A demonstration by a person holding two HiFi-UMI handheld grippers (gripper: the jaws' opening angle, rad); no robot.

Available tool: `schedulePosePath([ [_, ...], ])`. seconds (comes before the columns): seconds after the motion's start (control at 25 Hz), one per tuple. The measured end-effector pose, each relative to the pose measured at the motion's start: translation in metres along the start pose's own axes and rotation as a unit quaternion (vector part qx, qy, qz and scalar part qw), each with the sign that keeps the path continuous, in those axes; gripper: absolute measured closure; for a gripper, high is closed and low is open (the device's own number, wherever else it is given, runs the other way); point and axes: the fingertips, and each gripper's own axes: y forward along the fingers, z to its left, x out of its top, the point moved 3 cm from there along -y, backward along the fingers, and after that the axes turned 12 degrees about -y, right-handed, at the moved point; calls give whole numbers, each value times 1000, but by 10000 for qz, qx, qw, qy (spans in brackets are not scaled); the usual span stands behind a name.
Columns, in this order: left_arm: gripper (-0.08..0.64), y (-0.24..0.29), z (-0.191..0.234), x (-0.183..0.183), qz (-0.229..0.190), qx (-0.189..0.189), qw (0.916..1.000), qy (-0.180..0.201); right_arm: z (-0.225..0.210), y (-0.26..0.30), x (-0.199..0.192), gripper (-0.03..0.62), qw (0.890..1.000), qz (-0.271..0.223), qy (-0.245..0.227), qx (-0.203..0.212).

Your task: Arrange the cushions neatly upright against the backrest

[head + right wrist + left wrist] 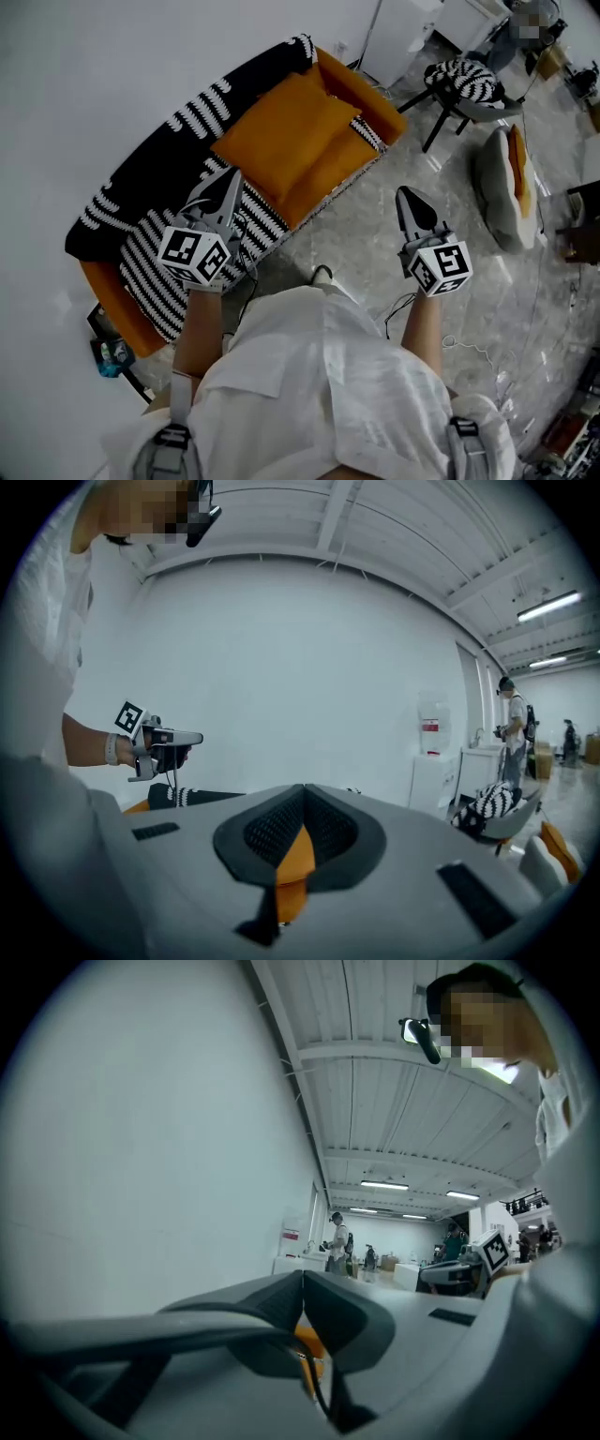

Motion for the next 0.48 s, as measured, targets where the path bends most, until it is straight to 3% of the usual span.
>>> schedulePosePath([
  [0.2, 546, 25, -10, -14, -158, 391, 9990, -147, -33, 26, -6, 584, 9986, -58, -30, 522],
  [0.48, 546, 38, 5, -26, -79, 805, 9965, -220, -51, 73, -14, 584, 9963, -26, 39, 862],
])
